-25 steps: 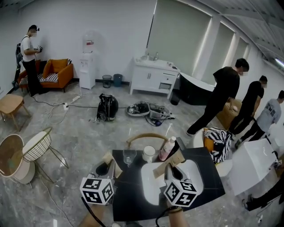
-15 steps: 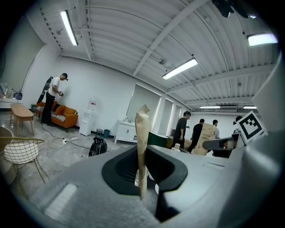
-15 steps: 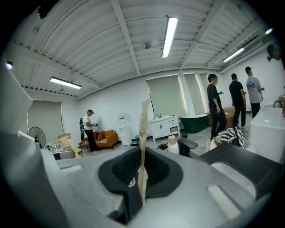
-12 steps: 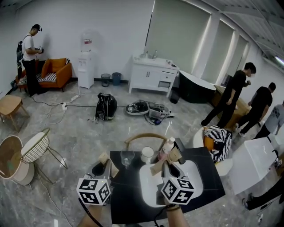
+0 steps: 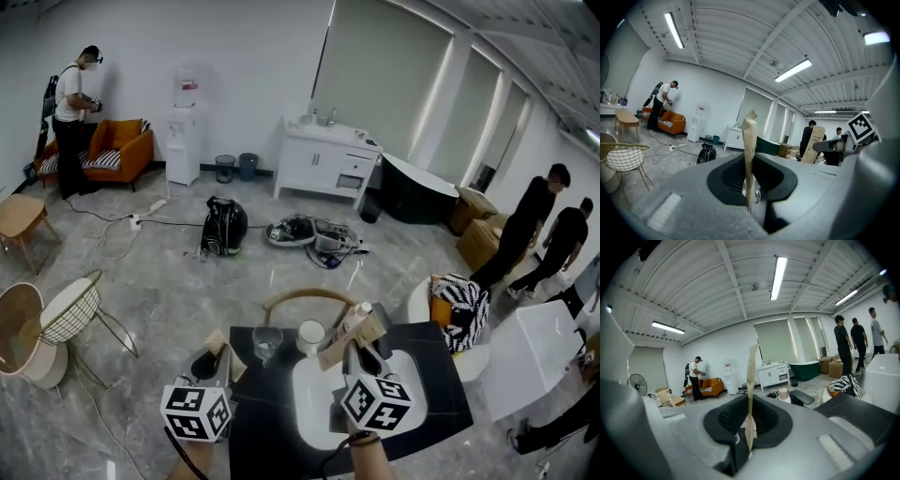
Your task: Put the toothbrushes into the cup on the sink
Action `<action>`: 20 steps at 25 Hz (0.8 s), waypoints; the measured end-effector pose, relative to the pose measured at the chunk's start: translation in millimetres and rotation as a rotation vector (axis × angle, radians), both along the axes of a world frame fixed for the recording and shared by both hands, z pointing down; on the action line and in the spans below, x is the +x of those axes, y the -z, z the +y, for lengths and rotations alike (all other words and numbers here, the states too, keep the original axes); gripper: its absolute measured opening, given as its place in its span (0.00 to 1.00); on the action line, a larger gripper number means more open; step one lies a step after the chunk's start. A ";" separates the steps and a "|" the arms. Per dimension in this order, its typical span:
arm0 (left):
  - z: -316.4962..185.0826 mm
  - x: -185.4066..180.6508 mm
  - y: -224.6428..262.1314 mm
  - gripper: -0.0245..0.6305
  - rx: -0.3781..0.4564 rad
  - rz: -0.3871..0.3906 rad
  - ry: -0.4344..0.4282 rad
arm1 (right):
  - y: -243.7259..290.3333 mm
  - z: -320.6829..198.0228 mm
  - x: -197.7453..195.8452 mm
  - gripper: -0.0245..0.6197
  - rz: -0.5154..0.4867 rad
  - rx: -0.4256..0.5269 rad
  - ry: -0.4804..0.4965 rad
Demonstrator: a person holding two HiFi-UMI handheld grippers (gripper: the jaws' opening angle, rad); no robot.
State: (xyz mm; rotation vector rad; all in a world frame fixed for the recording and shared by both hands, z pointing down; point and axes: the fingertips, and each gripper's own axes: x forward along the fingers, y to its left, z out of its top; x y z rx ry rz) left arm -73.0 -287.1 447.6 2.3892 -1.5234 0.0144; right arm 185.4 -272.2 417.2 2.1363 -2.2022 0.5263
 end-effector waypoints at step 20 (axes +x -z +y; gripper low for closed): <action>-21.7 -1.0 -31.0 0.10 -0.072 -0.030 0.023 | 0.9 -63.7 14.4 0.08 0.013 0.027 -0.001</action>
